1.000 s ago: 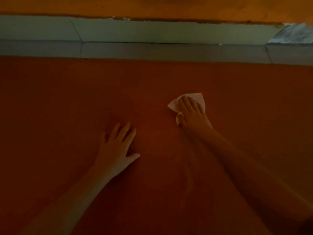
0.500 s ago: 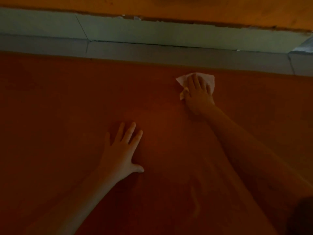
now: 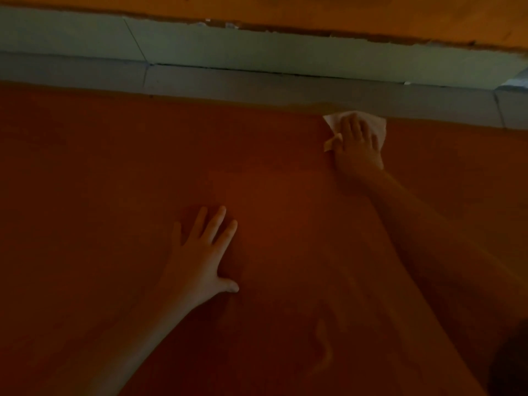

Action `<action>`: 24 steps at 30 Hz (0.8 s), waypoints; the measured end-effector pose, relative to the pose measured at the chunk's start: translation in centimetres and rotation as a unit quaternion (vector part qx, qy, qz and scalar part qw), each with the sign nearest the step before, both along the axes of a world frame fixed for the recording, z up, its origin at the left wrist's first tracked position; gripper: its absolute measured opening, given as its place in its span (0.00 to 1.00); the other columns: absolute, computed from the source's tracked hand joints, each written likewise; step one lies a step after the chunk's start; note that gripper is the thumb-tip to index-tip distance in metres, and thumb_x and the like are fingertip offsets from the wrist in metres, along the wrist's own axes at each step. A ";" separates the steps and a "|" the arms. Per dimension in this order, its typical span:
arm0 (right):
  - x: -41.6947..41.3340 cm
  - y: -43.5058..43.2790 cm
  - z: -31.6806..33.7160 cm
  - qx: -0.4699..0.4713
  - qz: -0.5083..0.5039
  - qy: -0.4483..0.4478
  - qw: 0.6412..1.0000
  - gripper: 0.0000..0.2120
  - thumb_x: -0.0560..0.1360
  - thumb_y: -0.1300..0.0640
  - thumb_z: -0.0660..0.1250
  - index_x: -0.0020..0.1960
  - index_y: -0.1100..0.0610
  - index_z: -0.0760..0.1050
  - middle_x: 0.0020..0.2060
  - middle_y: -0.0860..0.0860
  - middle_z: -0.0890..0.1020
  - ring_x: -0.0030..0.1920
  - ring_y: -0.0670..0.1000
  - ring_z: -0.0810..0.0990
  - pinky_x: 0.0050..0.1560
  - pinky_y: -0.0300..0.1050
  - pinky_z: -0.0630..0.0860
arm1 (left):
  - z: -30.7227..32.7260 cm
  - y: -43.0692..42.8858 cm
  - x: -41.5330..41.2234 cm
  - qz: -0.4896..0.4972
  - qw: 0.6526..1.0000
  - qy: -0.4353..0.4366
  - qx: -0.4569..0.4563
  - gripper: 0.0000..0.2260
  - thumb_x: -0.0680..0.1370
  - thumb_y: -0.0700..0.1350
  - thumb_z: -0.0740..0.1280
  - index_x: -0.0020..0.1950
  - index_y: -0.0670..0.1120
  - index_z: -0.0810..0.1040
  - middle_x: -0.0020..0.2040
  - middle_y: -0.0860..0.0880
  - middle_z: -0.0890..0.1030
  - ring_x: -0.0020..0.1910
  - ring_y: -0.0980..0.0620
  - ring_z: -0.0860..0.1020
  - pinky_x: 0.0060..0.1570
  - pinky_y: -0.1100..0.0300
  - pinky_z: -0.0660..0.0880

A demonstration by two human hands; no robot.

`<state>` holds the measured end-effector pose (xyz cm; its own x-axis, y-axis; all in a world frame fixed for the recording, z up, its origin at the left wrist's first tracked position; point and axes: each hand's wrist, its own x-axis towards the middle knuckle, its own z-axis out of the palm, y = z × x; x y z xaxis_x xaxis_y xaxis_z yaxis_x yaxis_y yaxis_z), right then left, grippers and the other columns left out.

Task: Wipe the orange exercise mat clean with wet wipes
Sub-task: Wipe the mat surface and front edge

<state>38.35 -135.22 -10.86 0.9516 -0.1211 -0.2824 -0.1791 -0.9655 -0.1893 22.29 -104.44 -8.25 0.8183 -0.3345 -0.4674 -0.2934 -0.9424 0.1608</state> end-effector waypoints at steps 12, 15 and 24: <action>-12.9 -4.0 0.4 -0.020 0.164 0.041 0.985 0.29 0.78 0.42 0.40 0.76 0.50 0.38 0.75 0.49 0.40 0.75 0.49 0.37 0.76 0.57 0.40 | 0.9 -0.3 -0.6 0.006 0.999 0.027 0.036 0.50 0.69 0.69 0.66 0.78 0.55 0.37 0.70 0.53 0.26 0.72 0.50 0.29 0.73 0.39 0.43; -13.9 -2.2 -0.2 -0.035 0.018 0.031 0.999 0.26 0.83 0.50 0.47 0.79 0.53 0.46 0.78 0.51 0.43 0.77 0.52 0.39 0.74 0.55 0.39 | 1.2 -0.7 -1.4 0.015 0.999 0.024 0.040 0.46 0.72 0.67 0.65 0.79 0.54 0.39 0.75 0.52 0.30 0.76 0.46 0.34 0.75 0.40 0.44; -23.8 0.0 0.2 -0.007 0.307 0.018 0.951 0.30 0.77 0.48 0.48 0.77 0.51 0.45 0.76 0.51 0.49 0.76 0.57 0.48 0.74 0.59 0.50 | 2.1 -1.4 -5.0 0.010 0.999 0.040 0.019 0.31 0.81 0.60 0.56 0.79 0.53 0.48 0.79 0.51 0.38 0.77 0.43 0.39 0.75 0.42 0.46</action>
